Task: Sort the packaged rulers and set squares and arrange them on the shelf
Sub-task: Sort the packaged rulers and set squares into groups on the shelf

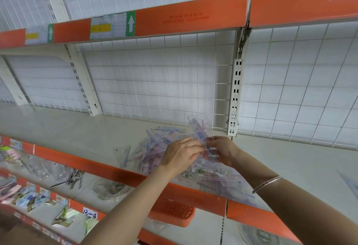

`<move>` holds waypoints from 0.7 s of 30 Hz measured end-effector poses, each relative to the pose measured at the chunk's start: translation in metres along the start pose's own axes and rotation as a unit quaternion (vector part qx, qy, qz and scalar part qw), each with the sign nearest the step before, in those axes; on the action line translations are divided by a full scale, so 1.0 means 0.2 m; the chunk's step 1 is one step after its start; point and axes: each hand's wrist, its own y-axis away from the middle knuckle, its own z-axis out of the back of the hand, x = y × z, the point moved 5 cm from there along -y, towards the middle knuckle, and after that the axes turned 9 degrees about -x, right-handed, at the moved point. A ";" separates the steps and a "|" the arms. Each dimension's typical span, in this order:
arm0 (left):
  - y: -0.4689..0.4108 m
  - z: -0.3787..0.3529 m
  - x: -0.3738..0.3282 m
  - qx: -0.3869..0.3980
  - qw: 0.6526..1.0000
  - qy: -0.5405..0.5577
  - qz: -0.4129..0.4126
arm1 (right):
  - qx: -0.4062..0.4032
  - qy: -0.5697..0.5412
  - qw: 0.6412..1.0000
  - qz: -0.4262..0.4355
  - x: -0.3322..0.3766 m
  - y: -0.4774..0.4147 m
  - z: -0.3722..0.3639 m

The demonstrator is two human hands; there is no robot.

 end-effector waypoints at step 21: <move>0.14 -0.07 0.69 0.275 0.936 -0.075 0.204 | -0.044 0.066 0.996 0.045 0.05 -0.20 -0.26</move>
